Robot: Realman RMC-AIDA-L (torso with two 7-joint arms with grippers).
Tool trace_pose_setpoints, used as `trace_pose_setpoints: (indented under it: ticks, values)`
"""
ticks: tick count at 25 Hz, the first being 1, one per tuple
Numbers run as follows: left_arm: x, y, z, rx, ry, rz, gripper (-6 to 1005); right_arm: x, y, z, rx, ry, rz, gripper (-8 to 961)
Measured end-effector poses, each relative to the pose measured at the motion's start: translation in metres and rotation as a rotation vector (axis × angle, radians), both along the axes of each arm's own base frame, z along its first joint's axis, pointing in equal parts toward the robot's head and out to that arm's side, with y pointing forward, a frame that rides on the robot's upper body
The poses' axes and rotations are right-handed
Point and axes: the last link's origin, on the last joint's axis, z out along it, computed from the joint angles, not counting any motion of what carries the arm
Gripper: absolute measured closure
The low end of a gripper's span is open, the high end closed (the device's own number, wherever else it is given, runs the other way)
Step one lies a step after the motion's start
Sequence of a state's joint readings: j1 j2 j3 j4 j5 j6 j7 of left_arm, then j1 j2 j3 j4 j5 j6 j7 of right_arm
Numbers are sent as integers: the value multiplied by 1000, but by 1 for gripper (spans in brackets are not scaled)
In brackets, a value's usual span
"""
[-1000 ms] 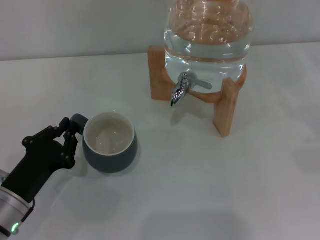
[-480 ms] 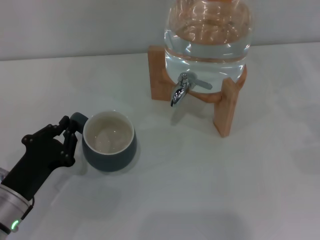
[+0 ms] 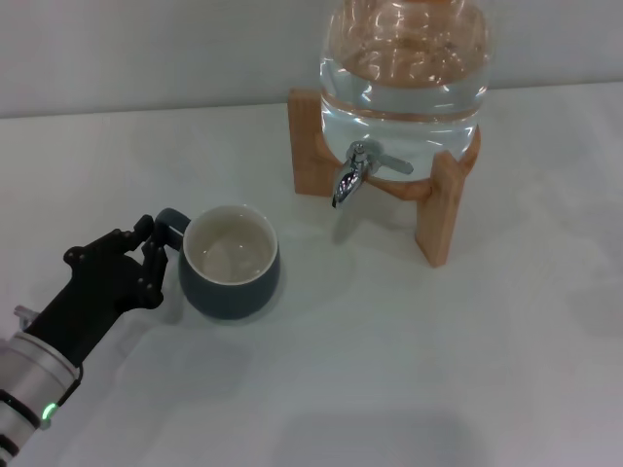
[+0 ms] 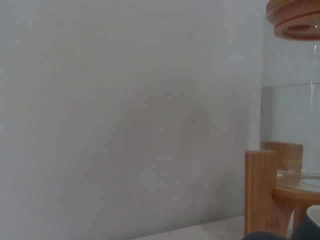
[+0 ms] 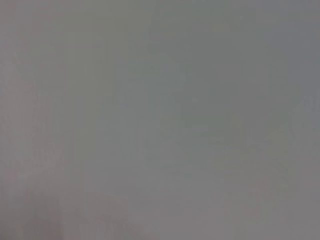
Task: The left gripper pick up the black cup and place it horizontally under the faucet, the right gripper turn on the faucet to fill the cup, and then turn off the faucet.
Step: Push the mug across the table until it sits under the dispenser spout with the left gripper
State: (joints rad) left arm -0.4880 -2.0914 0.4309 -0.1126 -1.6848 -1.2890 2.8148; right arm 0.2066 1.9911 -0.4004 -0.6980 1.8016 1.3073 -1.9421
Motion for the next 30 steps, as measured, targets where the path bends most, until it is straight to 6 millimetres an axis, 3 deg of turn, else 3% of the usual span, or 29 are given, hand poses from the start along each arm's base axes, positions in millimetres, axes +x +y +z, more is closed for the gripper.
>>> trace_pose_setpoints:
  ticks: [12,30]
  values:
    - [6,6,-12,-45,15,20,865,-1,2,-1,-5,-5,5,115]
    - [19,32,-16,-76,34,30,864,-2,3,-6,-15,-1,9,115]
